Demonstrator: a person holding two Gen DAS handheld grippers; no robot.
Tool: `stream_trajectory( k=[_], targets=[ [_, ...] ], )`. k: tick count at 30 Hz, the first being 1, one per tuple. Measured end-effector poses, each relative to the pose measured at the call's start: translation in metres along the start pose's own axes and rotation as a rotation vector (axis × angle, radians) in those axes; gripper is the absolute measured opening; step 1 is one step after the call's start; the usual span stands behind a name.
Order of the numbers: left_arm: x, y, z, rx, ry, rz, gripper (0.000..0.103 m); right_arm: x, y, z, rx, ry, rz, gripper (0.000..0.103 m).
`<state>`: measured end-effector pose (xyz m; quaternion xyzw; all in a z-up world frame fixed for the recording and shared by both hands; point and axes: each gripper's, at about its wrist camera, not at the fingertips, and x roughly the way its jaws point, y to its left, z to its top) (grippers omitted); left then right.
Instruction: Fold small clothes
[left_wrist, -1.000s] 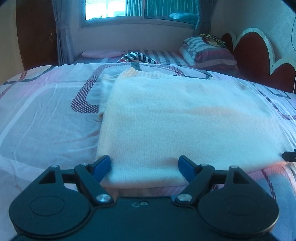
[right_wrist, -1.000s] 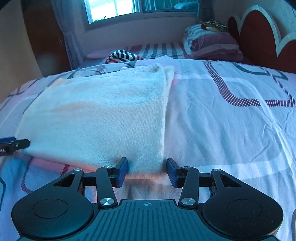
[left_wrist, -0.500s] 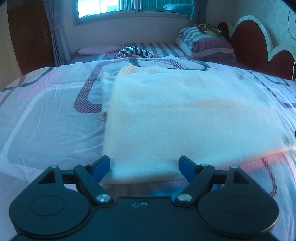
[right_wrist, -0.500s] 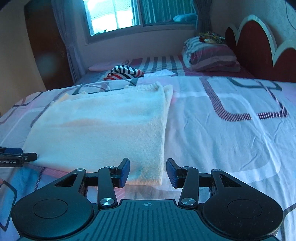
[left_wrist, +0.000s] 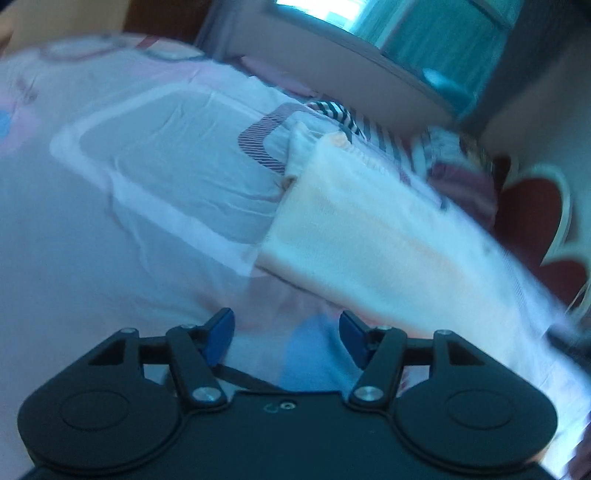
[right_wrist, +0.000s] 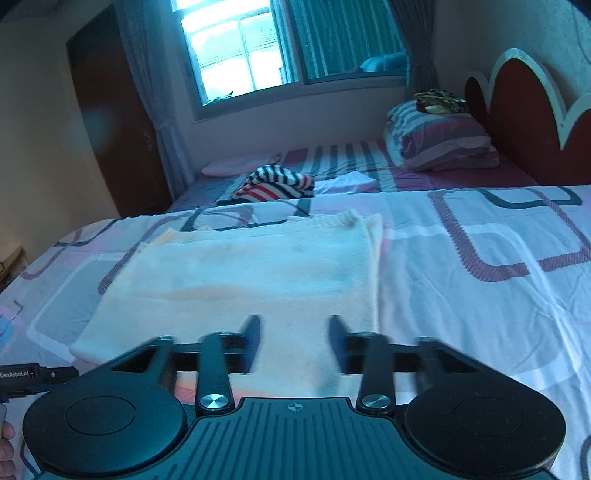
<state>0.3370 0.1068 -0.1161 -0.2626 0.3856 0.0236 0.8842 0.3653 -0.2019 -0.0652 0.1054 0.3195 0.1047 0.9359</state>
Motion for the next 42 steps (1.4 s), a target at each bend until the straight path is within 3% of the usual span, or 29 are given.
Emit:
stream_trajectory(
  k=[1, 7, 14, 16, 18, 21, 23, 25, 28, 29, 30, 32, 37, 40, 42],
  targets=[
    [0.003, 0.003, 0.003, -0.057, 0.005, -0.043, 0.06, 0.002, 0.002, 0.0, -0.004, 0.004, 0.006, 0.012],
    [0.032, 0.011, 0.01, -0.332, -0.008, -0.163, 0.058, 0.019, 0.014, 0.002, -0.01, 0.017, 0.029, 0.012],
    [0.057, 0.004, 0.008, -0.427, -0.145, -0.181, 0.058, 0.066, 0.039, 0.013, -0.027, 0.024, 0.092, 0.012],
    [0.063, -0.001, 0.012, -0.418, -0.163, -0.165, 0.052, 0.084, 0.047, 0.015, -0.037, 0.027, 0.097, 0.012],
    [0.072, -0.003, 0.016, -0.412, -0.166, -0.153, 0.036, 0.102, 0.051, 0.018, -0.025, 0.036, 0.109, 0.012],
    [0.079, 0.0, 0.019, -0.424, -0.17, -0.137, 0.023, 0.128, 0.056, 0.021, -0.025, 0.044, 0.116, 0.012],
    [0.082, 0.002, 0.024, -0.414, -0.17, -0.136, 0.022, 0.141, 0.058, 0.024, -0.034, 0.046, 0.123, 0.012],
    [0.082, 0.004, 0.025, -0.404, -0.173, -0.155, 0.03, 0.151, 0.062, 0.024, -0.052, 0.049, 0.128, 0.012],
    [0.082, 0.003, 0.027, -0.402, -0.177, -0.163, 0.031, 0.169, 0.066, 0.017, -0.098, 0.092, 0.084, 0.007],
    [0.083, 0.003, 0.028, -0.401, -0.174, -0.158, 0.026, 0.17, 0.066, 0.014, -0.114, 0.08, 0.08, 0.007],
    [0.085, 0.003, 0.029, -0.398, -0.17, -0.143, 0.012, 0.17, 0.068, 0.013, -0.125, 0.077, 0.074, 0.007],
    [0.087, 0.007, 0.029, -0.404, -0.16, -0.125, 0.007, 0.171, 0.067, 0.012, -0.112, 0.076, 0.073, 0.007],
    [0.081, 0.004, 0.027, -0.387, -0.191, -0.131, 0.006, 0.173, 0.063, 0.012, -0.087, 0.077, 0.08, 0.007],
    [0.086, 0.009, 0.029, -0.416, -0.158, -0.129, 0.009, 0.169, 0.061, 0.013, -0.071, 0.081, 0.085, 0.007],
    [0.082, 0.003, 0.036, -0.365, -0.158, -0.112, 0.006, 0.17, 0.061, 0.014, -0.07, 0.083, 0.085, 0.007]
  ],
)
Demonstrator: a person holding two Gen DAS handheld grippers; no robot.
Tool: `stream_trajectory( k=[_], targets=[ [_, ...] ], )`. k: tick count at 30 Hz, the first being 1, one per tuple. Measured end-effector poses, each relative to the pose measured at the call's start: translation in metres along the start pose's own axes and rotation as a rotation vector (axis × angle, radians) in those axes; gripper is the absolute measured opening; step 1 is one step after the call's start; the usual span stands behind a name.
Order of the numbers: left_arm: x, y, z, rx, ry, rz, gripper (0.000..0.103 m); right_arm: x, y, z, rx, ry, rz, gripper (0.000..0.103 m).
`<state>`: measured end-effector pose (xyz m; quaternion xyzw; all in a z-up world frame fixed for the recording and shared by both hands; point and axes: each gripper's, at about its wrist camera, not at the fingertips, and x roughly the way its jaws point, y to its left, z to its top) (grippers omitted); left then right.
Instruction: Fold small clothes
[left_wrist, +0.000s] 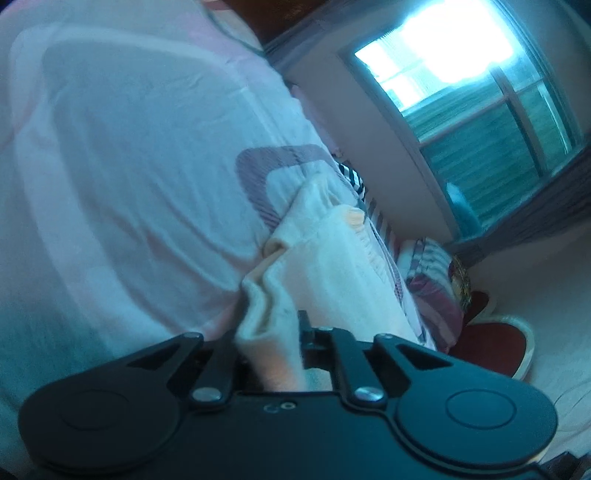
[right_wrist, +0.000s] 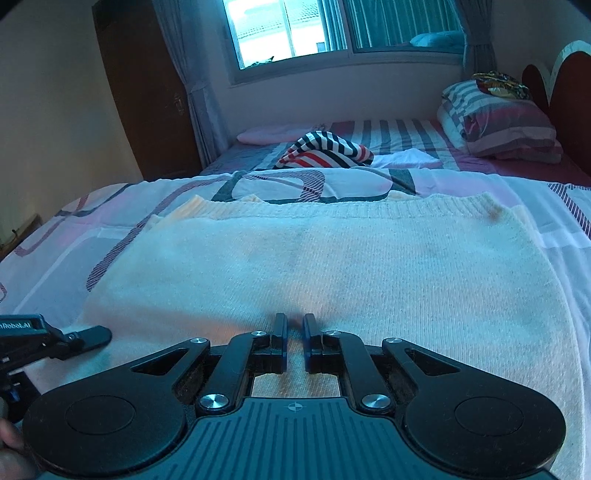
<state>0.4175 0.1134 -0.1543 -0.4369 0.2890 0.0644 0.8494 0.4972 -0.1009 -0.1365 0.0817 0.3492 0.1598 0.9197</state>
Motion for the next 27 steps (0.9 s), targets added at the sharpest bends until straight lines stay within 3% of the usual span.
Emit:
stream_trajectory(
  k=[5, 10, 15, 22, 23, 24, 25, 26, 27],
  targets=[
    [-0.023, -0.055, -0.001, 0.249, -0.058, -0.042, 0.006, -0.006, -0.006, 0.004, 0.04, 0.001, 0.018, 0.007],
    [-0.03, -0.124, -0.018, 0.516, -0.036, -0.095, 0.006, -0.052, -0.045, 0.006, 0.18, -0.113, -0.007, 0.007],
    [-0.019, -0.178, -0.068, 0.732, 0.042, -0.124, 0.006, -0.11, -0.1, 0.002, 0.323, -0.195, -0.068, 0.007],
    [0.018, -0.211, -0.149, 0.874, 0.204, -0.123, 0.006, -0.172, -0.154, -0.011, 0.417, -0.241, -0.112, 0.008],
    [0.024, -0.213, -0.159, 0.896, 0.234, -0.122, 0.01, -0.179, -0.159, -0.013, 0.428, -0.243, -0.112, 0.008],
    [0.032, -0.215, -0.171, 0.926, 0.288, -0.108, 0.023, -0.184, -0.163, -0.015, 0.437, -0.241, -0.109, 0.008],
    [0.037, -0.217, -0.181, 0.958, 0.348, -0.085, 0.03, -0.186, -0.167, -0.016, 0.446, -0.235, -0.092, 0.008],
    [0.031, -0.219, -0.187, 0.984, 0.358, -0.097, 0.044, -0.187, -0.169, -0.016, 0.453, -0.221, -0.083, 0.012],
    [0.021, -0.217, -0.186, 0.993, 0.345, -0.144, 0.061, -0.188, -0.17, -0.015, 0.457, -0.21, -0.087, 0.022]
  ],
)
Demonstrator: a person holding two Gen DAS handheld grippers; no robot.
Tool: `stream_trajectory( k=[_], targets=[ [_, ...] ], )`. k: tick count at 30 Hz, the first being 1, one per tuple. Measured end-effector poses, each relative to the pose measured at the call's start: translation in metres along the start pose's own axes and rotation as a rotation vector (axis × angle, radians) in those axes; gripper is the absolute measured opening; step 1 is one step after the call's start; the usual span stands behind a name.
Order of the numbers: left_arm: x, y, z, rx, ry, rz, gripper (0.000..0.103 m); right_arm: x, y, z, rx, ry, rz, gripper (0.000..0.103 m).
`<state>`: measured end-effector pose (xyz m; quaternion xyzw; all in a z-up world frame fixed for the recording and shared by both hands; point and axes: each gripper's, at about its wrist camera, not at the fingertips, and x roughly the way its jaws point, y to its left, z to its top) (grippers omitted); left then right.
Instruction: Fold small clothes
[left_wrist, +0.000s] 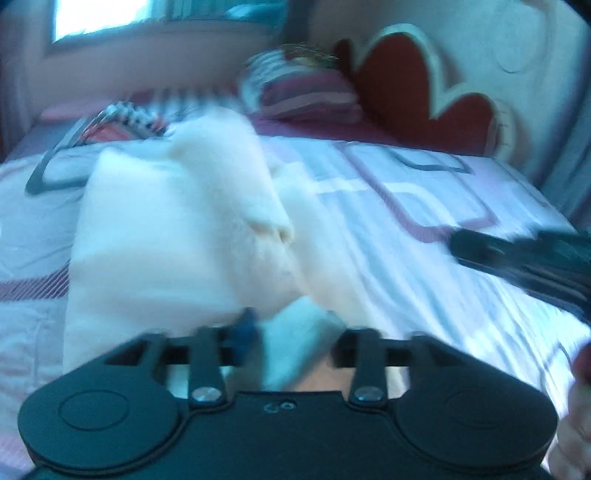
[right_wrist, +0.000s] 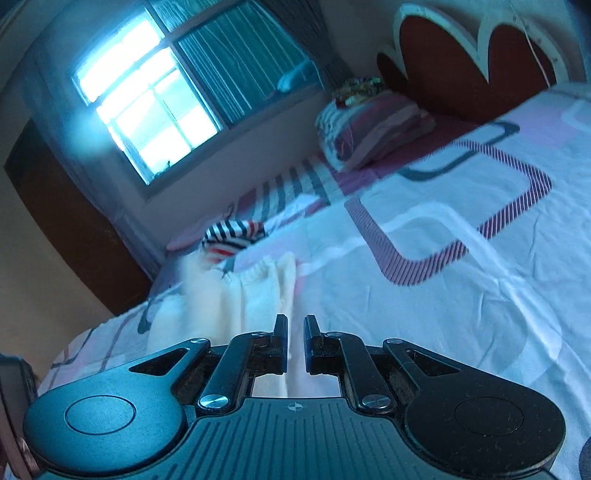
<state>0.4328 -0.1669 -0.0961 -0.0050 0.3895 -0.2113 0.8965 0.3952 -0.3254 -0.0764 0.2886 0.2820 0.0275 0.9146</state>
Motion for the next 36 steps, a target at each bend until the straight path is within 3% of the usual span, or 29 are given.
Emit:
stream_trajectory(
  k=[1, 2, 5, 7, 12, 18, 24, 26, 27, 31, 36],
  targets=[
    [-0.014, 0.003, -0.003, -0.008, -0.041, -0.055, 0.065, -0.001, 0.001, -0.001, -0.003, -0.003, -0.001, 0.05],
    [-0.029, 0.013, -0.006, -0.036, -0.075, -0.098, 0.066, -0.003, 0.003, 0.0, -0.011, -0.013, 0.018, 0.059],
    [-0.057, 0.05, -0.003, -0.131, -0.156, -0.061, 0.065, 0.003, 0.015, 0.0, -0.036, 0.008, 0.106, 0.059],
    [-0.063, 0.083, 0.002, -0.196, -0.205, 0.024, 0.065, 0.017, 0.026, -0.002, -0.051, 0.042, 0.149, 0.059],
    [-0.041, 0.146, 0.015, -0.295, -0.131, 0.101, 0.064, 0.063, 0.05, -0.009, -0.096, 0.13, 0.186, 0.059],
    [-0.015, 0.157, 0.018, -0.279, -0.071, 0.123, 0.065, 0.115, 0.051, -0.014, -0.096, 0.243, 0.178, 0.059],
    [-0.009, 0.164, 0.009, -0.287, -0.055, 0.099, 0.067, 0.133, 0.056, -0.015, -0.118, 0.292, 0.201, 0.037],
    [-0.01, 0.166, 0.011, -0.284, -0.069, 0.096, 0.067, 0.137, 0.06, -0.016, -0.149, 0.296, 0.179, 0.018],
    [-0.012, 0.167, 0.012, -0.281, -0.083, 0.098, 0.066, 0.136, 0.062, -0.017, -0.171, 0.294, 0.175, 0.015],
    [-0.011, 0.166, 0.02, -0.276, -0.1, 0.089, 0.063, 0.123, 0.081, -0.019, -0.312, 0.242, 0.15, 0.012],
    [-0.005, 0.145, 0.032, -0.192, -0.078, 0.053, 0.065, 0.097, 0.083, -0.011, -0.36, 0.173, 0.146, 0.012]
  ],
)
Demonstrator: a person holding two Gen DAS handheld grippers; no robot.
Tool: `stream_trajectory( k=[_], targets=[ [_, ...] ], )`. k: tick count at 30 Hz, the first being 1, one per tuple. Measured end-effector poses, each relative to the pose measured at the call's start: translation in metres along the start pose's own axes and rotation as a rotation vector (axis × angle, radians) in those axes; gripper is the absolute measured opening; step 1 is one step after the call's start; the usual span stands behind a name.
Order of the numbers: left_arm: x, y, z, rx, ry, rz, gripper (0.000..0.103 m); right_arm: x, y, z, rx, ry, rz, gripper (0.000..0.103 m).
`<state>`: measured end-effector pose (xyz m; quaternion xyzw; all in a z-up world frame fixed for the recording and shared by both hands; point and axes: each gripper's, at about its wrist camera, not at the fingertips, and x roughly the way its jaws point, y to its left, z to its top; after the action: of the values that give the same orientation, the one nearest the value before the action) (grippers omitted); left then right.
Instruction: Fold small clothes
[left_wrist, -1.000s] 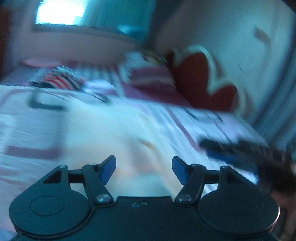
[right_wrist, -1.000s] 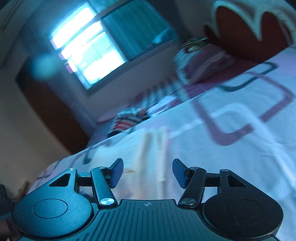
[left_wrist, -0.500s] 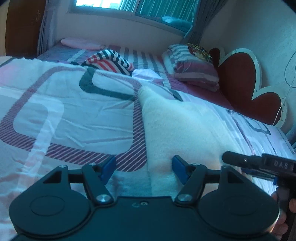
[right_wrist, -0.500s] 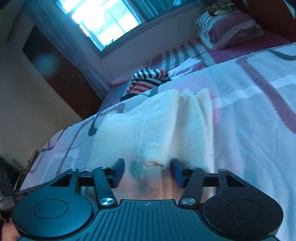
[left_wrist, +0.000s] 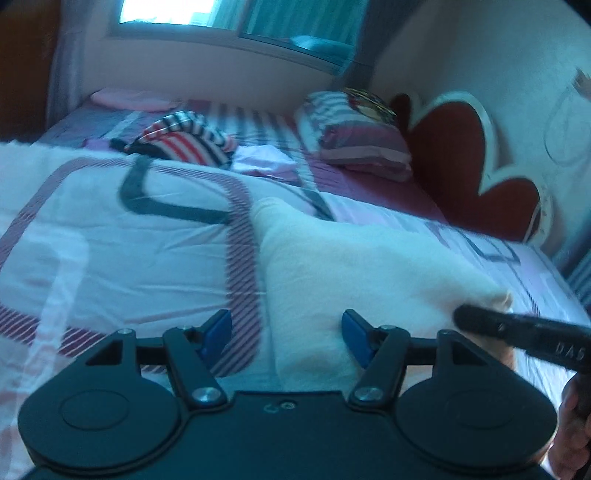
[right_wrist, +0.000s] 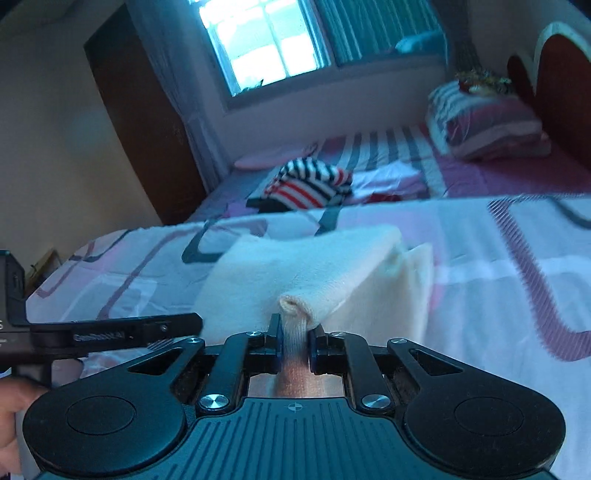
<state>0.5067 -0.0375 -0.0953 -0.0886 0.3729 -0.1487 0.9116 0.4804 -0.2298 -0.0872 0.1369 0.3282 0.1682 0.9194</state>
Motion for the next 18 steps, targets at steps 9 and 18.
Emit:
stream_trajectory(
  k=[9, 18],
  targets=[
    [0.017, -0.01, -0.008, 0.027, 0.08, 0.02, 0.068, 0.017, -0.05, -0.017, 0.205, 0.094, 0.015, 0.012],
    [0.0, -0.006, -0.034, -0.01, 0.108, 0.008, 0.068, 0.0, -0.045, -0.026, 0.203, 0.155, 0.027, 0.009]
  ],
)
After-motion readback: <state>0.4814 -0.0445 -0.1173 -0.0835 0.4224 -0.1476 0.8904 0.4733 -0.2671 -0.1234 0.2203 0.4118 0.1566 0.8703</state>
